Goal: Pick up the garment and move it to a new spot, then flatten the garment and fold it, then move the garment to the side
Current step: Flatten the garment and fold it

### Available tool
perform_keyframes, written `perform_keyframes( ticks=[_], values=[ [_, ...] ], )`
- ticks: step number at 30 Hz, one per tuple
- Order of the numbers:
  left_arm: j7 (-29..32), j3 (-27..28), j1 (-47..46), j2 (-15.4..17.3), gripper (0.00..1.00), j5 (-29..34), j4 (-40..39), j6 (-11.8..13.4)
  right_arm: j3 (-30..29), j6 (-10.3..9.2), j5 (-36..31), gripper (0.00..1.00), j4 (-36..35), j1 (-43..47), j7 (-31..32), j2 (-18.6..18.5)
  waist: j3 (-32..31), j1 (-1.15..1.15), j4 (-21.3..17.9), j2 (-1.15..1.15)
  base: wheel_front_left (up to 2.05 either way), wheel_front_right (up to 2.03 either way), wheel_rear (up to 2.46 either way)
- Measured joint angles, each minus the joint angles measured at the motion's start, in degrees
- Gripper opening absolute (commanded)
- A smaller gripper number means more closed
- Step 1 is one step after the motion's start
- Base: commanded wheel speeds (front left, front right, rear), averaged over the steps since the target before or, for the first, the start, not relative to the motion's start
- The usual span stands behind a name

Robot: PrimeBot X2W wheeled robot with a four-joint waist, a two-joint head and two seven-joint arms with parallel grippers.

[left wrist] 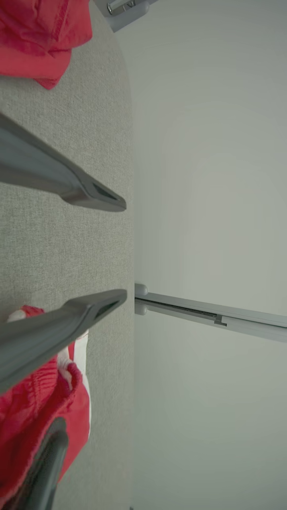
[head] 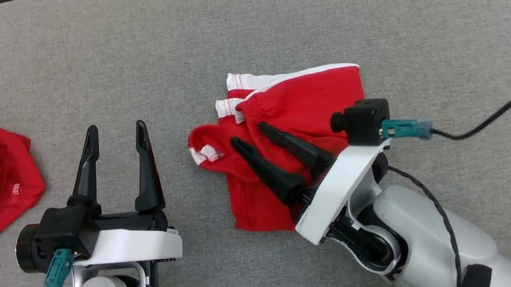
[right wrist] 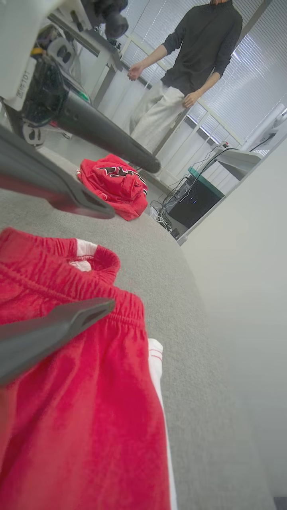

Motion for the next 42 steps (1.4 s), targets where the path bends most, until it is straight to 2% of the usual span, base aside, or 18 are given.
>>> perform_keyframes(
  ticks=[6,9,14,23,29,35,42],
  values=[
    [-0.07,0.36,0.27,0.12,1.0,0.42,0.22,0.0,2.42,0.01,-6.49,1.0,-0.05,-0.84,-8.91,-2.4,-0.99,0.0,-1.2,0.0,0.0,0.0,0.0],
    [-0.07,0.7,1.12,0.4,1.0,0.43,0.27,0.01,0.0,0.01,-9.37,1.0,-0.23,-0.68,-12.35,-4.26,-1.73,0.0,-1.96,0.0,0.0,0.0,0.0],
    [-0.07,1.52,2.41,1.18,1.0,0.42,0.12,0.16,-8.44,0.01,-12.98,1.0,-1.53,2.59,-14.49,-7.04,-3.23,0.0,-3.44,0.0,0.0,0.0,0.0],
    [0.14,2.94,5.53,3.35,1.0,0.32,-1.22,1.25,-24.7,0.01,-21.48,1.0,-5.08,11.66,-14.41,-10.12,-6.16,0.0,-6.1,0.0,0.0,0.0,0.0],
    [1.31,3.15,7.59,4.08,1.0,0.23,-2.71,2.11,-32.28,0.01,-26.8,1.0,-9.94,18.21,-11.23,-10.15,-8.36,0.0,-7.2,0.0,0.0,0.0,0.0],
    [2.22,3.22,9.21,4.39,1.0,-0.13,-4.15,2.7,-35.93,0.01,-30.38,1.0,-15.29,22.21,-7.53,-8.77,-9.38,0.0,-7.87,0.0,0.0,0.0,0.0],
    [2.65,3.15,9.35,4.65,1.0,-0.22,-4.98,3.11,-37.04,0.01,-32.26,1.0,-18.61,23.42,-5.45,-7.54,-9.28,0.0,-7.94,0.0,0.0,0.0,0.0]
  ],
)
